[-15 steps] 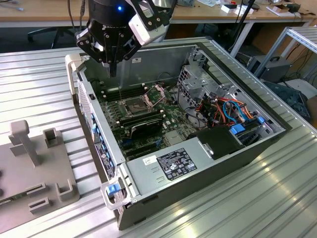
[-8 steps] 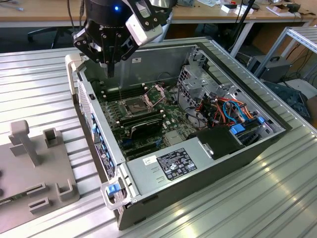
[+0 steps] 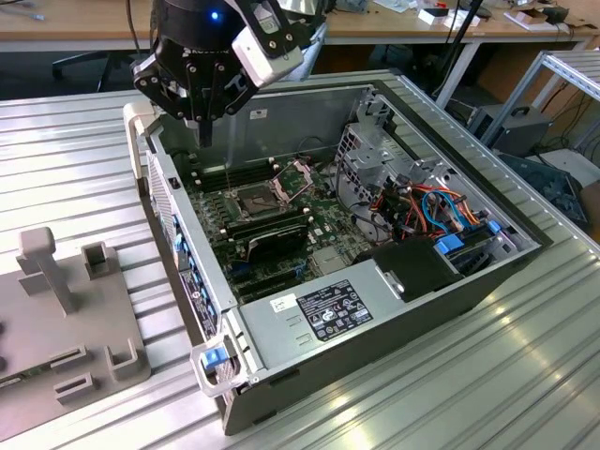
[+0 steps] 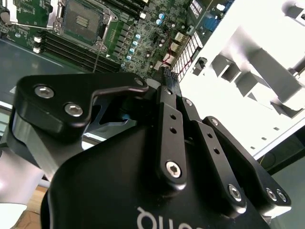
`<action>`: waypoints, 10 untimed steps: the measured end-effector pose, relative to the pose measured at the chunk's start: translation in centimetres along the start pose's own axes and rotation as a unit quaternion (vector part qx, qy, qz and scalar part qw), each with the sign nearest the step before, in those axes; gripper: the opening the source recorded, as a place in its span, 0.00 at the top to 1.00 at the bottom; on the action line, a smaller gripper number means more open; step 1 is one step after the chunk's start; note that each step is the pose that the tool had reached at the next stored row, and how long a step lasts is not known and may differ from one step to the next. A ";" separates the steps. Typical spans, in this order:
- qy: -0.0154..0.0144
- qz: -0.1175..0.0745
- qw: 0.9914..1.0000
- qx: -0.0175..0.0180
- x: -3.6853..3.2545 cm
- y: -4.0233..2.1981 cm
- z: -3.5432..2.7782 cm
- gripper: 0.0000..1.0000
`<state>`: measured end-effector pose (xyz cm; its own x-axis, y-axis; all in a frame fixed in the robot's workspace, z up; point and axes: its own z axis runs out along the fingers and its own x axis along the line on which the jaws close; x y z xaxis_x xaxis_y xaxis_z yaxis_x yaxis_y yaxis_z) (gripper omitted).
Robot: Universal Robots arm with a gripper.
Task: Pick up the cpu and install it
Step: 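Reach for the cpu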
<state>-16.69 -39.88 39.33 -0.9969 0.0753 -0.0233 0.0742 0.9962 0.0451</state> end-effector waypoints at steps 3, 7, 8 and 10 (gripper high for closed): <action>0.000 0.000 1.000 0.000 0.21 -0.01 -0.01 0.89; 0.000 0.000 1.000 0.000 0.45 -0.03 -0.01 0.89; 0.000 0.000 1.000 0.000 0.53 -0.04 -0.01 0.89; 0.000 0.000 1.000 0.000 0.65 -0.05 -0.02 0.89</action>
<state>-17.33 -39.88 39.33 -0.9969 0.0753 -0.0233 0.0742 0.9962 0.0451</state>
